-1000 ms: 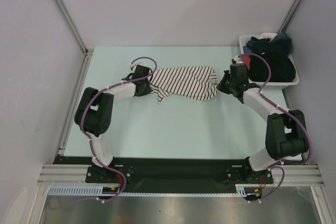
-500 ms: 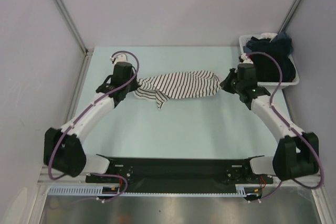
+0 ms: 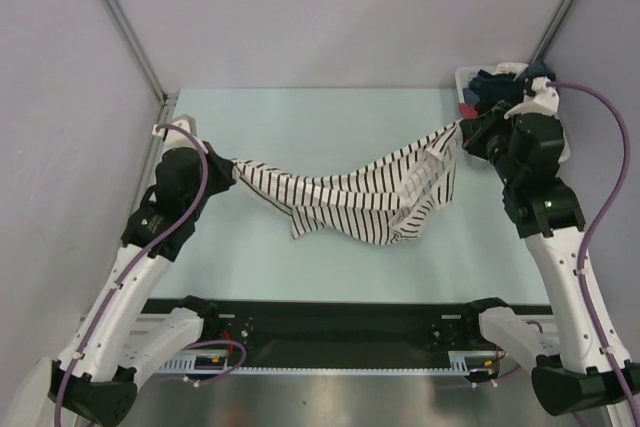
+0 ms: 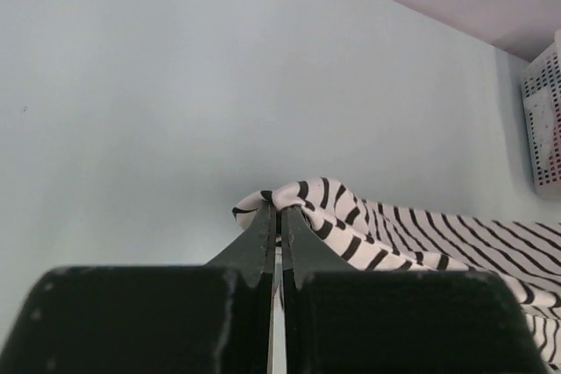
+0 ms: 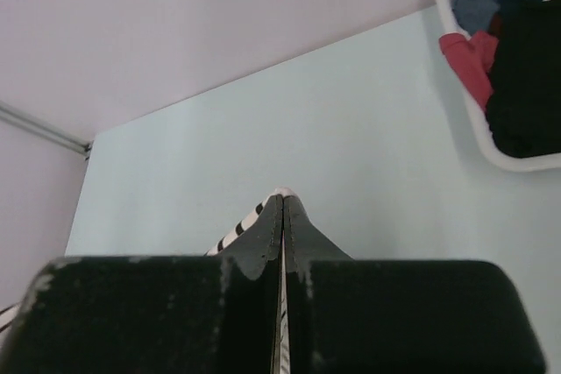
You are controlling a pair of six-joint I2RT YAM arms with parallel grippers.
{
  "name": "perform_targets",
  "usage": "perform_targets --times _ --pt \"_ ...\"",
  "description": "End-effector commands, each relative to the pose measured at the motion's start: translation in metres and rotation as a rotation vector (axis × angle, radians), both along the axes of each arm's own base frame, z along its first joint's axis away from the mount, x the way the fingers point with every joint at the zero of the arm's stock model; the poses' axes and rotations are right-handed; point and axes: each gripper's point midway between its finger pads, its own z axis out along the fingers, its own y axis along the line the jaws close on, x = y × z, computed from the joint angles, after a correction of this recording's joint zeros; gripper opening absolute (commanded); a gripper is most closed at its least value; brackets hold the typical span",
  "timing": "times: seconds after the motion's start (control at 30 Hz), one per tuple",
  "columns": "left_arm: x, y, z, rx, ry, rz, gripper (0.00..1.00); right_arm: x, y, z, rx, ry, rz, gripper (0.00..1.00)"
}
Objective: Fold and stack the tank tops
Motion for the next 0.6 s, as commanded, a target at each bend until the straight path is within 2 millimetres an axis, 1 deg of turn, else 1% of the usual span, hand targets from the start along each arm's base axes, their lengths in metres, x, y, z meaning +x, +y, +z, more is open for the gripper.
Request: perform_targets --times 0.0,0.03,0.07,0.1,0.17,0.2,0.23,0.27,0.3,0.33,0.37,0.4,0.43,0.47,0.5,0.57 --pt "-0.002 0.011 0.013 0.003 -0.008 0.04 0.0 0.031 -0.018 -0.031 -0.042 0.13 -0.072 0.0" --pt "0.0 0.01 0.011 0.001 -0.008 0.039 0.0 0.039 -0.019 -0.036 -0.032 0.14 -0.066 0.0" --pt "0.001 0.008 0.008 -0.004 -0.006 0.034 0.0 0.047 -0.025 -0.044 -0.019 0.165 -0.078 0.0" --pt "0.004 0.005 -0.002 -0.005 0.01 0.026 0.0 0.059 -0.02 -0.063 -0.008 0.215 -0.048 0.02" --pt "0.006 -0.007 -0.016 -0.043 0.037 -0.022 0.0 0.071 -0.014 -0.083 0.008 0.268 -0.011 0.08" --pt "0.004 -0.014 -0.041 -0.049 0.082 -0.05 0.0 0.074 -0.008 -0.094 0.018 0.296 0.02 0.27" --pt "0.007 -0.024 -0.043 -0.085 0.062 -0.093 0.0 0.079 -0.005 -0.115 0.023 0.349 0.033 0.37" --pt "0.007 -0.029 -0.052 -0.109 0.077 -0.106 0.0 0.08 -0.002 -0.125 0.027 0.371 0.045 0.46" --pt "0.003 -0.03 -0.074 -0.112 0.109 -0.114 0.0 0.079 0.001 -0.134 0.036 0.389 0.062 0.54" --pt "0.006 -0.035 -0.075 -0.129 0.085 -0.128 0.0 0.081 0.003 -0.137 0.045 0.381 0.071 0.62" --pt "0.005 -0.036 -0.081 -0.137 0.088 -0.135 0.0 0.074 0.005 -0.153 0.053 0.41 0.08 0.64" --pt "0.001 -0.037 -0.097 -0.135 0.115 -0.14 0.0 0.071 0.01 -0.157 0.068 0.41 0.108 0.64" --pt "0.002 -0.039 -0.098 -0.143 0.1 -0.155 0.0 0.07 0.014 -0.156 0.077 0.39 0.129 0.61" --pt "0.0 -0.043 -0.104 -0.146 0.11 -0.179 0.0 0.059 0.019 -0.169 0.085 0.407 0.152 0.57" --pt "-0.002 -0.043 -0.117 -0.138 0.131 -0.178 0.0 0.053 0.031 -0.171 0.096 0.406 0.207 0.51" --pt "-0.004 -0.041 -0.13 -0.126 0.156 -0.177 0.0 0.044 0.041 -0.183 0.085 0.427 0.257 0.47"
